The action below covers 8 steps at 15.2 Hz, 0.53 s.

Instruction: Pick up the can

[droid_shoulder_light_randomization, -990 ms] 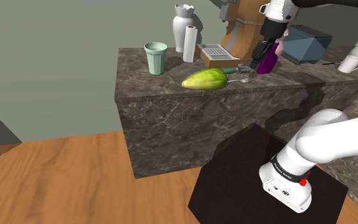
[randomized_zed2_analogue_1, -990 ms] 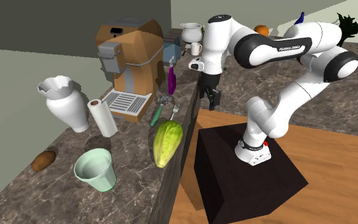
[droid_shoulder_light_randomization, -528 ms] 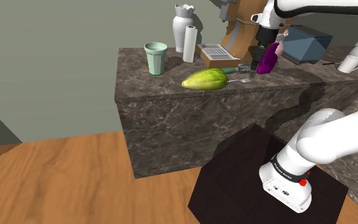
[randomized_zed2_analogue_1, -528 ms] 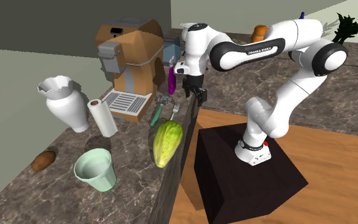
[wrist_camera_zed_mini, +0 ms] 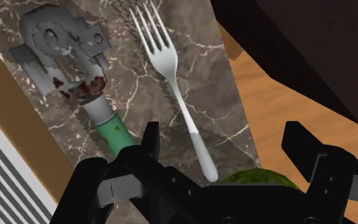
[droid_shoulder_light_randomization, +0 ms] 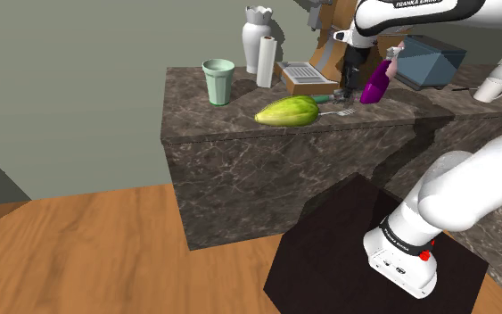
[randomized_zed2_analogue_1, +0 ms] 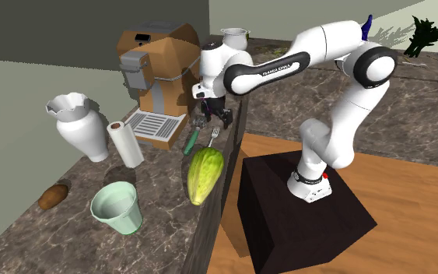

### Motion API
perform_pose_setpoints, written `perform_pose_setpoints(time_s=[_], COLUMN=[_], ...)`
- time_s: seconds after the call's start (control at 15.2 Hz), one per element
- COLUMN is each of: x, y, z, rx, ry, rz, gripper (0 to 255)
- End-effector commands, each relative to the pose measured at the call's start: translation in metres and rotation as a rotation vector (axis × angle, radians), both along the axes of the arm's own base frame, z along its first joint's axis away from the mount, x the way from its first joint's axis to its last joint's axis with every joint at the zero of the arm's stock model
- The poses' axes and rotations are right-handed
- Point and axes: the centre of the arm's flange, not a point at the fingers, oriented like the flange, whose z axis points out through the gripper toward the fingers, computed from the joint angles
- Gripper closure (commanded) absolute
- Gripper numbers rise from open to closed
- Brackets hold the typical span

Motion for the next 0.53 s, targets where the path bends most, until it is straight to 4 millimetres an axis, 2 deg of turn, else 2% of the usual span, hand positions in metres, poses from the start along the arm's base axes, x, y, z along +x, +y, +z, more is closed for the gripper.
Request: perform_pose_setpoints(time_s=[0.0, 0.46], x=[0.02, 0.096], y=[-0.015, -0.045], z=[-0.011, -0.053], rx=[-0.008, -0.027], ry=[0.009, 0.038], rz=[0.083, 0.353], gripper=[0, 0])
